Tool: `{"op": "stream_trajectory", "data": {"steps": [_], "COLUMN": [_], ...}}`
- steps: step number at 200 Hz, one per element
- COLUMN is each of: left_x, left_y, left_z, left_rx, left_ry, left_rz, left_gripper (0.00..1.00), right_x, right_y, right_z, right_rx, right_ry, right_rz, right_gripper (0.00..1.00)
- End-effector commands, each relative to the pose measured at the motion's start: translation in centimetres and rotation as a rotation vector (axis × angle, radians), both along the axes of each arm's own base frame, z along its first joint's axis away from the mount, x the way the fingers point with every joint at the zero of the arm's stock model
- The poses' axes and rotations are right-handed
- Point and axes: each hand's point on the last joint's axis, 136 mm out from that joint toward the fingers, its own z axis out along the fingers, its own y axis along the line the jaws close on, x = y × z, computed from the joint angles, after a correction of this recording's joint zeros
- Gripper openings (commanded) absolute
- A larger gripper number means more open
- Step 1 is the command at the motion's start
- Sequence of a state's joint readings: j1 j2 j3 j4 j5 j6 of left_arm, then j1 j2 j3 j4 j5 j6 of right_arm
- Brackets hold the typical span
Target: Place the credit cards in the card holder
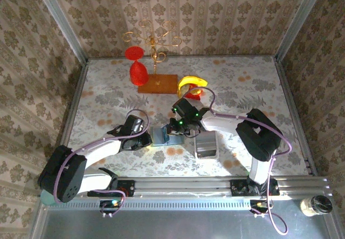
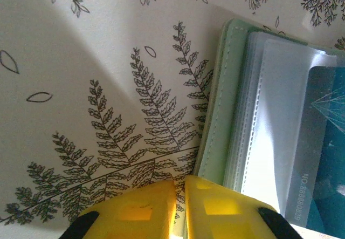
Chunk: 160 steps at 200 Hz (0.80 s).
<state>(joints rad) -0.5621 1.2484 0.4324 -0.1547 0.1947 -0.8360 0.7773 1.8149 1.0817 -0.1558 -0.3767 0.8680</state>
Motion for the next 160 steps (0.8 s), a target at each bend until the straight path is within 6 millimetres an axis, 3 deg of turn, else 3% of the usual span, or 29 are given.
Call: {"op": "stream_trajectory", "data": {"steps": [1, 98, 130, 160], "left_x": [-1.0, -1.0, -1.1, -1.2], "left_y": [0.3, 0.0, 0.0, -0.1], "left_z": [-1.8, -1.6, -1.7, -1.6], "left_rx": [0.04, 0.04, 0.04, 0.036], "left_ry": [0.03, 0.025, 0.027, 0.024], "left_rz": [-0.029, -0.042, -0.044, -0.05], "left_gripper": [0.15, 0.13, 0.13, 0.13], "right_x": [-1.0, -0.8, -0.9, -1.0], "right_y": [1.0, -0.3, -0.4, -0.1], "right_z": [-0.2, -2.4, -3.0, -3.0], "right_rx": [0.02, -0.044, -0.064, -0.072], "right_ry": [0.045, 0.076, 0.094, 0.096], "right_rz": [0.035, -0.043, -0.04, -0.015], "right_gripper": [0.0, 0.04, 0.13, 0.16]}}
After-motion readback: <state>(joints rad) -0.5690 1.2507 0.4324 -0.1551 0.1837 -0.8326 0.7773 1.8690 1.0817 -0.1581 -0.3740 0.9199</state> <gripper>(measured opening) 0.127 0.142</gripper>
